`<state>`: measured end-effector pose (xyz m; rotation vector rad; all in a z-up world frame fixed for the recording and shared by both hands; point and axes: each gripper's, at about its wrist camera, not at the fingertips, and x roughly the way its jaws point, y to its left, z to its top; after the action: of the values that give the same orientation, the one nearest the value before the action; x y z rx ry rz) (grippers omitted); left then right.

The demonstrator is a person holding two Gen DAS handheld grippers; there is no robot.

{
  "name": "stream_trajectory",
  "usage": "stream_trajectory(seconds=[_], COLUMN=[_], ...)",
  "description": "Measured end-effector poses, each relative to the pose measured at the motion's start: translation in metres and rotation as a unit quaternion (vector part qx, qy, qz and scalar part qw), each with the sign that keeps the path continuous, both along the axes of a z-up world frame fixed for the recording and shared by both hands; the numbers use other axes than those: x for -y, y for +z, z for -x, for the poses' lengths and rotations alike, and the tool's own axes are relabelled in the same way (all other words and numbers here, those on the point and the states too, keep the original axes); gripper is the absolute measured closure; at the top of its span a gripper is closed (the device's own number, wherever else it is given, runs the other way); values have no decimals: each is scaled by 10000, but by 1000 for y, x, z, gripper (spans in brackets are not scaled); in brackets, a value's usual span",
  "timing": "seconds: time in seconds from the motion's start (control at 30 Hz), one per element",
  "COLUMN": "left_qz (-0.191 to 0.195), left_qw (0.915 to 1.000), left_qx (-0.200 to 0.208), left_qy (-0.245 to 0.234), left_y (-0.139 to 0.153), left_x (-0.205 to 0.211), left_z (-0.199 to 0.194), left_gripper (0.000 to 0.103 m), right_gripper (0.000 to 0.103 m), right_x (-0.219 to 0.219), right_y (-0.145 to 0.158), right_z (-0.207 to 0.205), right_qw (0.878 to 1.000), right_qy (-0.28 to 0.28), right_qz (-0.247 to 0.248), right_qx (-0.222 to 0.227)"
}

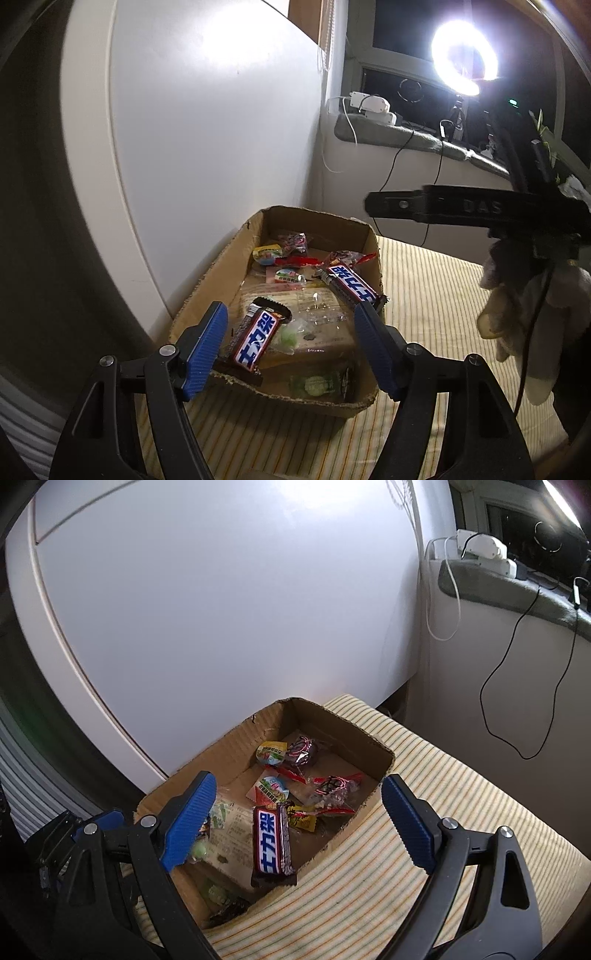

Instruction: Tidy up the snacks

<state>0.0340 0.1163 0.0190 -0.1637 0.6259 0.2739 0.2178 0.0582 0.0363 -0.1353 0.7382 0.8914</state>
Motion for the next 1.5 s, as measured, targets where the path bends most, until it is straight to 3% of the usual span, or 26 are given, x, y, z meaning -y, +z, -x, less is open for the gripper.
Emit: stream_trajectory(seconds=[0.13,0.27,0.37,0.7,1.07,1.5], left_qz=[-67,-86,-99,-100,-78,-104], left_qw=[9999,9998,9998,9995,9992,9992], left_qx=[90,127,127,89,-27,-35], left_qy=[85,124,155,292,395,373], left_y=[5,8,8,7,1,1], left_x=[3,6,10,14,17,22], left_z=[13,25,32,49,56,58], left_gripper=[24,24,23,22,22,22], right_gripper=[10,9,1,0,0,0], right_x=[14,33,45,77,105,110], right_y=[6,8,6,-3,-10,-14], right_z=[16,38,51,86,101,103], right_qw=[9998,9992,9986,9964,9956,9956], right_qy=[-64,-137,-231,-483,-689,-729], right_qz=[-86,-140,-182,83,20,24], right_qx=[152,353,443,685,641,594])
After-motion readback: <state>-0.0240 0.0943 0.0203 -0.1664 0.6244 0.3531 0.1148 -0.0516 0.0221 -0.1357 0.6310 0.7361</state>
